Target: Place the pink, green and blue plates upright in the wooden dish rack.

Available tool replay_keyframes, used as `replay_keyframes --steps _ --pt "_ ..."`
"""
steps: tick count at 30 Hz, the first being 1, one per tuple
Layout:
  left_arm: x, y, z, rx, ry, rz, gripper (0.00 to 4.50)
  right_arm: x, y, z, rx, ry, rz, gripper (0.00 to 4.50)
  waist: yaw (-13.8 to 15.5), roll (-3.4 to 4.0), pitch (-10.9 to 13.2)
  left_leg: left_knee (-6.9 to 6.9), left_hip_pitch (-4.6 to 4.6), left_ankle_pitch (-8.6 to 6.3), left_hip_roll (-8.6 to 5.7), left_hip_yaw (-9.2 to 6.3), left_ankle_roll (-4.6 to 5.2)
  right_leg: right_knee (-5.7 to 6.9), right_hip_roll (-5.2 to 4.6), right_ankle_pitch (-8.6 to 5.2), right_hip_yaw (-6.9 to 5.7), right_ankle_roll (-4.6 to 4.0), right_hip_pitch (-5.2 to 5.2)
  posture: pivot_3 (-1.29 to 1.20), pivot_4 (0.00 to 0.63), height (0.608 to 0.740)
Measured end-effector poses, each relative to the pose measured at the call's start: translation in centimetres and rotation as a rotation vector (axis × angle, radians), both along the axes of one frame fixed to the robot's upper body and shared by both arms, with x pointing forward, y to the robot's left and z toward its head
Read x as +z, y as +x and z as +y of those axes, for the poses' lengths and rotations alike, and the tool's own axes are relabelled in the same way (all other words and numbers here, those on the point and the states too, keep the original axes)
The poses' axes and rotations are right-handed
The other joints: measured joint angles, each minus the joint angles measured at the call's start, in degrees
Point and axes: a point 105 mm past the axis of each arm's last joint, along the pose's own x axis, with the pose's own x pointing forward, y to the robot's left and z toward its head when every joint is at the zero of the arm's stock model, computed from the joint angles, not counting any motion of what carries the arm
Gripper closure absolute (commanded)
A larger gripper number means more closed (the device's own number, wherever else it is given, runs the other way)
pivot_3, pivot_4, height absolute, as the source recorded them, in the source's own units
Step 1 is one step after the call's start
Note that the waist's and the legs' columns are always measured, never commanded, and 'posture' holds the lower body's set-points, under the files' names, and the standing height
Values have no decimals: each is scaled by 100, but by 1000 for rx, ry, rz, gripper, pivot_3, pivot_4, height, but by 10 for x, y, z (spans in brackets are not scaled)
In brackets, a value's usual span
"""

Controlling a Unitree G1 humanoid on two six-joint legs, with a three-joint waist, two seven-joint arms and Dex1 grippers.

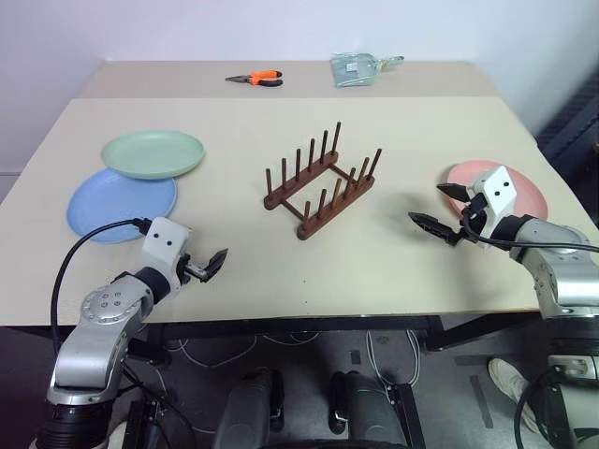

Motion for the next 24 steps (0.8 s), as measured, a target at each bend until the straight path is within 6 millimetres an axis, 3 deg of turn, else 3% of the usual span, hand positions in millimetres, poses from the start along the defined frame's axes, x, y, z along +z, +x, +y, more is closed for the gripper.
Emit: replay_keyframes --steps 12,16,21,24 --pt "-3 -6 -16 -55 -37 17 0 -5 2 18 66 11 36 72 13 0 0 0 0 1 0 -1 0 -1 0 0 0 0 2 0 150 740" --pt "-13 -9 -49 -203 -27 65 0 -23 -14 34 124 -6 97 72 23 0 0 2 0 0 -2 -1 1 -2 -1 0 0 1 5 0 150 740" --pt "-14 18 -105 -341 -30 48 0 -26 -33 60 149 33 85 72 15 8 -5 4 1 0 -3 -2 1 1 1 0 -2 1 5 0 150 740" --pt "-21 34 -126 -359 -37 64 0 -27 -45 66 139 38 86 72 8 7 -5 5 2 1 -3 -2 1 2 4 0 -2 1 5 0 150 740"
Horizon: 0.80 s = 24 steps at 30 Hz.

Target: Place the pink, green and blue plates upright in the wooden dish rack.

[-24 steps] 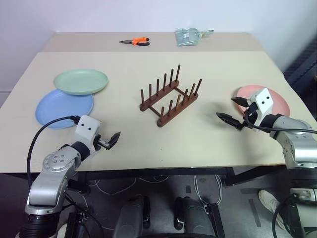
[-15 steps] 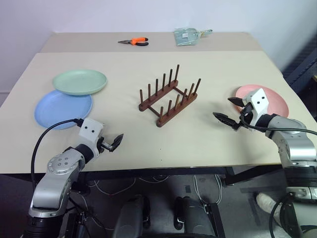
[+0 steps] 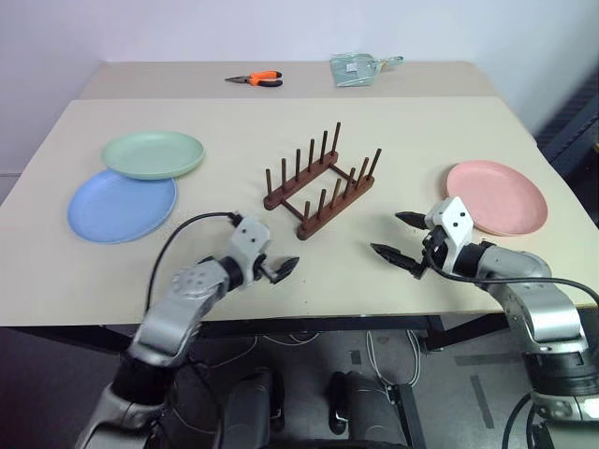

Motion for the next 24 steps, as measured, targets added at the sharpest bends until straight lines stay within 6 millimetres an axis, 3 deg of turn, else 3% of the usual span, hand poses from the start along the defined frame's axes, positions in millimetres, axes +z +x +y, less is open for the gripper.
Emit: replay_keyframes --steps 4,6,8,13,17,24 --pt "1 20 -18 -5 4 -14 0 4 -8 8 -18 15 -15 72 3 1 -2 6 1 -1 -1 0 2 1 -1 0 0 1 3 0 150 740" --pt "2 27 -25 -10 -1 -20 517 5 -10 8 -32 13 -18 0 10 1 -3 5 3 -1 -1 -1 2 1 -1 0 0 1 4 0 150 740" --pt "2 28 -30 -14 -11 -27 1293 4 -10 7 -44 10 -17 0 10 1 -3 6 3 -2 -1 -1 4 0 -2 0 0 1 5 0 150 740" --pt "1 26 -32 -53 -4 -47 3770 4 -9 5 -60 6 -24 0 7 1 -4 6 3 -2 0 -2 4 0 -3 0 0 1 5 0 150 740" --pt "0 20 -27 -140 33 -70 3729 3 -11 -6 -79 -20 -26 0 6 1 -4 6 3 -2 0 -2 4 0 -3 0 0 1 5 0 150 740" --pt "-2 2 -23 -401 106 -67 3729 5 -10 -55 -199 -101 -42 0 10 2 -4 6 3 -2 0 -1 5 -1 -2 0 -1 0 5 0 150 740"
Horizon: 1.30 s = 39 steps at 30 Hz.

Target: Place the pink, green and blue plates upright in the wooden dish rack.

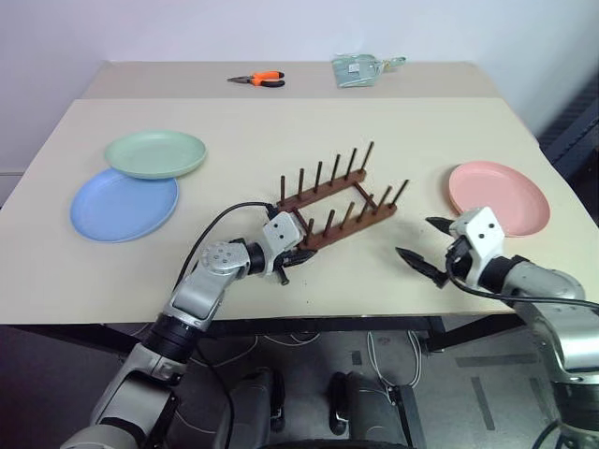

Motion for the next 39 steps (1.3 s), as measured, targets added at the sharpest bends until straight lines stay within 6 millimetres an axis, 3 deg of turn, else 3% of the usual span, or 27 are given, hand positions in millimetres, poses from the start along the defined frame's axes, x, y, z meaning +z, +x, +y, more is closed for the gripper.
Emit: replay_keyframes --steps 4,7,8,10,11,14,16,17,22,25,32,36,39 --pt "2 2 7 -34 22 13 1755 0 -2 -8 -22 -10 -8 0 -18 3 -2 0 1 0 1 0 0 1 0 0 2 0 0 0 150 740" --pt "3 8 19 35 5 31 311 -1 -2 -7 -19 -11 -7 0 -23 4 -2 0 2 0 2 0 0 1 1 0 2 0 0 0 150 740" --pt "3 9 26 72 -3 42 18 -1 -3 -7 -18 -9 -4 254 -32 4 -2 0 2 0 3 0 0 2 1 0 3 0 0 0 150 740" --pt "3 4 45 139 -8 70 0 -3 -3 -5 -13 1 14 872 -57 4 -2 -2 4 0 6 0 0 1 -2 0 5 0 0 0 150 740" --pt "3 -1 53 159 -6 84 206 -5 -4 -5 -9 6 26 1337 -62 6 -3 -2 5 0 6 0 0 2 -2 0 6 0 0 0 150 740" --pt "1 -28 70 178 15 141 1508 -9 -3 4 22 15 62 2927 -99 10 -6 -5 17 0 8 -1 -2 -1 -5 -1 10 -1 13 0 150 740" --pt "-1 -43 65 154 17 189 2474 -14 -1 12 45 7 85 3963 -96 17 -9 -5 34 -3 5 -8 -1 -7 -9 -2 6 -1 35 0 150 740" --pt "-2 -47 57 141 10 212 2486 -17 2 16 53 -7 93 4453 -56 18 -9 -5 35 -5 4 -9 2 -9 -8 -2 5 0 38 0 150 740" --pt "-3 -48 12 81 33 193 2486 -35 20 25 24 -69 122 4453 18 17 -9 -1 32 -9 -9 -16 11 -11 -7 -5 2 4 44 0 150 740" --pt "-3 -38 0 122 35 164 2486 -43 31 25 -7 -86 136 4453 -5 19 -10 -1 36 -6 -8 -15 8 -10 -4 -7 2 7 48 0 150 740" --pt "-3 1 -5 301 36 63 2486 -41 62 37 -62 -120 78 4453 -31 21 -16 0 60 -6 -6 -16 7 -4 -5 -6 4 7 64 0 150 740" --pt "0 11 -1 340 25 36 2486 -39 68 35 -75 -135 57 4453 -54 23 -18 0 60 -5 -5 -15 5 0 -7 -6 4 6 64 0 150 740" --pt "2 14 2 353 15 21 2486 -35 67 27 -84 -134 52 3691 -59 24 -18 0 60 -4 -4 -15 4 -1 -7 -6 4 6 63 0 150 740"
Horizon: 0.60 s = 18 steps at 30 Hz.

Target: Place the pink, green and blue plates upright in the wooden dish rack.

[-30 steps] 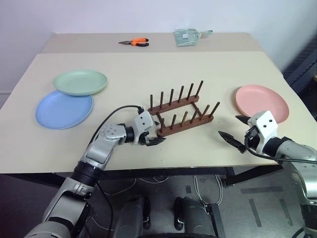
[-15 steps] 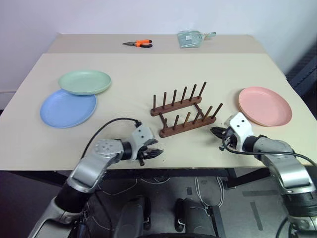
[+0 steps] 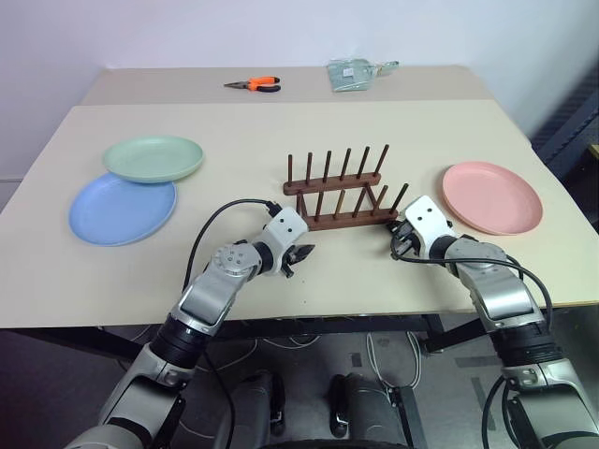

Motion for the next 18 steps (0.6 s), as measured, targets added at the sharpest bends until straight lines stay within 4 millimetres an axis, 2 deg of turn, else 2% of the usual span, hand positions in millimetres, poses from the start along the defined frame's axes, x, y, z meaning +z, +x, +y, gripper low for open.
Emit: replay_keyframes --steps 3,5,7,9,13,15,18 --pt "1 4 6 31 4 -18 2486 15 -5 -36 -71 -54 -35 2134 18 0 0 0 -1 -1 0 0 1 -3 -3 0 0 0 0 0 150 740" --pt "2 8 13 68 5 -33 2486 30 -11 -67 -138 -116 -67 1208 15 1 0 -2 -1 -1 0 1 1 -3 -5 0 0 0 -1 0 150 740" --pt "3 10 22 96 8 -37 2486 41 -15 -90 -178 -172 -86 1208 -22 2 -1 -3 0 0 5 2 -1 -3 -3 0 0 0 -1 0 150 740" --pt "4 9 27 93 15 -37 2486 42 -17 -103 -194 -212 -80 1208 -87 3 -1 -6 2 1 6 2 -3 -3 -2 0 0 -1 -1 0 150 740" --pt "3 -4 29 25 -2 -13 2486 15 -14 -115 -207 -237 6 1208 -123 7 -1 -9 3 3 6 8 -5 -3 -1 -1 2 -1 -3 0 150 740" --pt "0 -16 25 -38 -25 20 2486 14 -5 -117 -211 -244 2 1208 -123 14 2 -8 3 3 5 14 -5 -3 -3 -1 4 -1 -5 0 150 740" --pt "3 -33 17 -128 -57 48 2486 14 11 -117 -224 -246 -14 1993 -111 14 3 -8 2 3 7 12 -6 -4 -1 -1 5 -2 -5 0 150 740"
